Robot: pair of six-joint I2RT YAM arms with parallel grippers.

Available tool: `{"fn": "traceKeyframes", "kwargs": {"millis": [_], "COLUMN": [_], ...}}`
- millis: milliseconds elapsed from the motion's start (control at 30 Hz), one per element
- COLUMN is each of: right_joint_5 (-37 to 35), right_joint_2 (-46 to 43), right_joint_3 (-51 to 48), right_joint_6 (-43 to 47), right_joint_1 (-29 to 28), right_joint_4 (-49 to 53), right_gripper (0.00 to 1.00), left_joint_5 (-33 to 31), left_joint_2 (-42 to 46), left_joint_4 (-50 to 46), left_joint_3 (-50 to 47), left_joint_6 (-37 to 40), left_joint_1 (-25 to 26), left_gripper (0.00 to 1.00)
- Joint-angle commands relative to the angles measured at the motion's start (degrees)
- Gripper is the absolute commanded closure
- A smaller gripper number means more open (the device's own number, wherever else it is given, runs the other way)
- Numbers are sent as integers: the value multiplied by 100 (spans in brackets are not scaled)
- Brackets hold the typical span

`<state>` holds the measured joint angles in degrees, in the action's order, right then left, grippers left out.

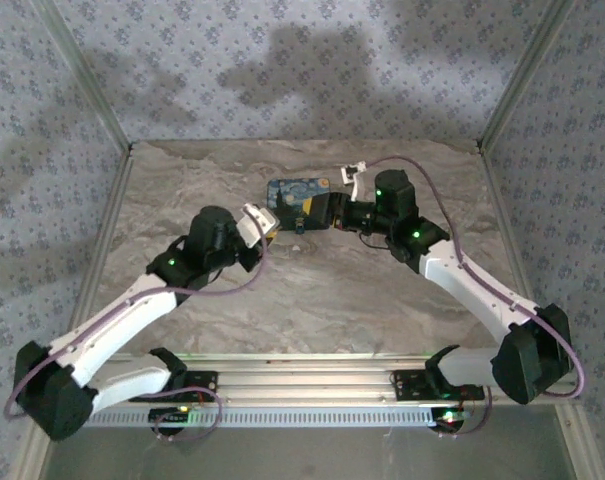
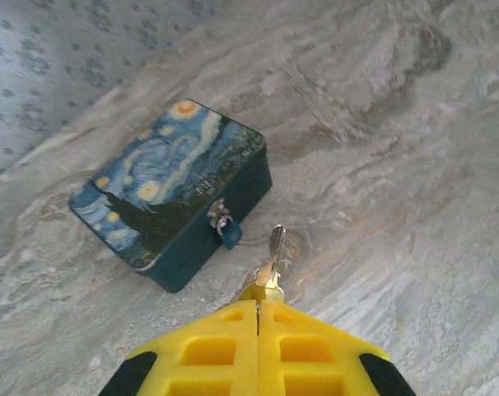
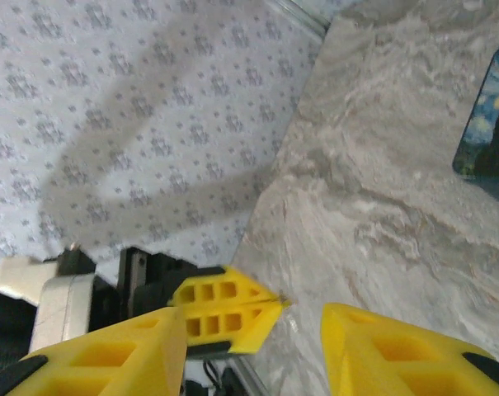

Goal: Unlock a padlock with a key

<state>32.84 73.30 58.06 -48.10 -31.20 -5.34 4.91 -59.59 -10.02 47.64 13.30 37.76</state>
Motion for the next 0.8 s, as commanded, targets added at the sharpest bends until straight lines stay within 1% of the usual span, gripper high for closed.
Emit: {"fn": "traceKeyframes", "kwargs": {"millis": [0,67,167,200,267,333,500,567,600,633,767], "right_joint_5": [-562,-705,-785,-818,-890,-999,-1055,-1134,-1196,-1239,-1169], "right_joint_2": [-82,96,423,525,656,784,983,1039,1072,1091,1196], "right_joint_3": [-58,273,783,901,979,1219,1377,1409,1413,1406,1376], "right_joint_6": [-186,309,822,963,1085,1094,1167,1168,1367,1385,1371], "right_joint_1": [-279,-620,-1017,-1111,-1228,-1259,-1280,-1295,-1307,-1318,-1347], "right_joint_4": [-575,-65,465,530,574,623,789,874,907,913,798], "right_gripper": [49,44,23,21,20,21,33,36,36,38,44], "left_joint_5": [-492,-551,-453,-357,-201,-94,63,90,171,266,413], "left_joint_2": [542,791,973,984,985,997,1021,1011,1003,1002,943], "left_joint_4": [582,668,673,653,607,589,539,476,475,498,571], "left_joint_3": [-281,-480,-606,-615,-577,-530,-412,-342,-311,-293,-242], "left_joint_6": [-345,-426,-554,-570,-583,-620,-837,-1008,-1091,-1152,-1377], "left_joint_1": [13,14,14,15,16,14,17,15,21,13,14], "left_gripper": [100,100,100,100,100,100,100,100,100,100,100]}}
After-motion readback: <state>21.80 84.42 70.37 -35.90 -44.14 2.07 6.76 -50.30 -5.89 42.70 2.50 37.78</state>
